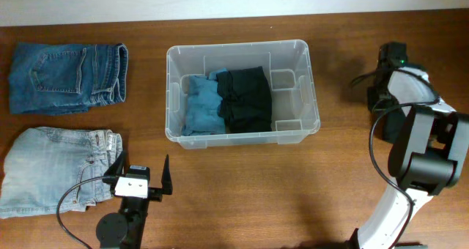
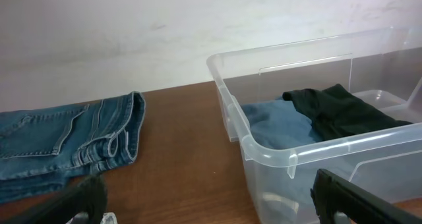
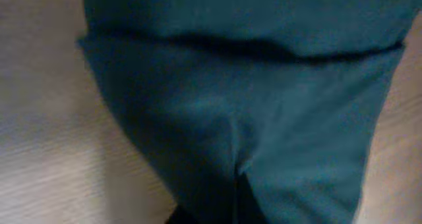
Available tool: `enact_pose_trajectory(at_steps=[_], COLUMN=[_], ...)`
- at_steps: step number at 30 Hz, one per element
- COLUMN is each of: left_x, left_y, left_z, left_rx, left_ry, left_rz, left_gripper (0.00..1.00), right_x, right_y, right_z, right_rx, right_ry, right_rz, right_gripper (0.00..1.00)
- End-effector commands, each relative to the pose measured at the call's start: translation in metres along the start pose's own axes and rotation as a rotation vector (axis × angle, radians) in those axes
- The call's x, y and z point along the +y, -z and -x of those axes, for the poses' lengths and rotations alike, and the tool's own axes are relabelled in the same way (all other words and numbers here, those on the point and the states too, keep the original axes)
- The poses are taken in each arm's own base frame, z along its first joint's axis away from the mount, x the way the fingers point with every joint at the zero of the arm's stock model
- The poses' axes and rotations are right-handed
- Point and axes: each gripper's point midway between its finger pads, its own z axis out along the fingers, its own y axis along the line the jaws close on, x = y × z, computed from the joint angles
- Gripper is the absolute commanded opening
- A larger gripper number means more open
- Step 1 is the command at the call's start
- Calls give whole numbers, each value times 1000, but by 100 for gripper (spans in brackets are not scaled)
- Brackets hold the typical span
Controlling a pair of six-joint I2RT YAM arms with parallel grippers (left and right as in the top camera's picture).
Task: Pack container
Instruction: 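Lift the black garment and carry it left over the container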
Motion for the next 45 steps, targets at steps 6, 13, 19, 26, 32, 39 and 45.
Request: enact_pose_trajectory(at_steps=[6, 13, 19, 26, 32, 39, 45], left_x=[0, 0, 0, 0, 0, 0, 0], left_y=[0, 0, 0, 0, 0, 0, 0], left_z=[-2, -2, -2, -2, -2, -2, -2], left_rx=[2, 2, 2, 2, 2, 2, 2], left_ry=[-15, -16, -15, -15, -16, -16, -15], left_rz=[-2, -2, -2, -2, -2, -2, -2], left_gripper=[100, 99, 99, 99, 99, 99, 99], right_x=[-18, -26, -11, 50, 98, 98, 93], right_y=[118, 230, 309, 371, 406, 448, 492], right_z=[74, 85, 67, 41, 28, 22, 1], right_rx=[-213, -356, -424, -457, -503, -645, -751], right_ry=[-142, -140, -122, 8, 116, 100, 87], right_rz=[218, 413, 523, 656, 701, 632, 705], right_gripper=[4, 4, 4, 4, 4, 4, 4])
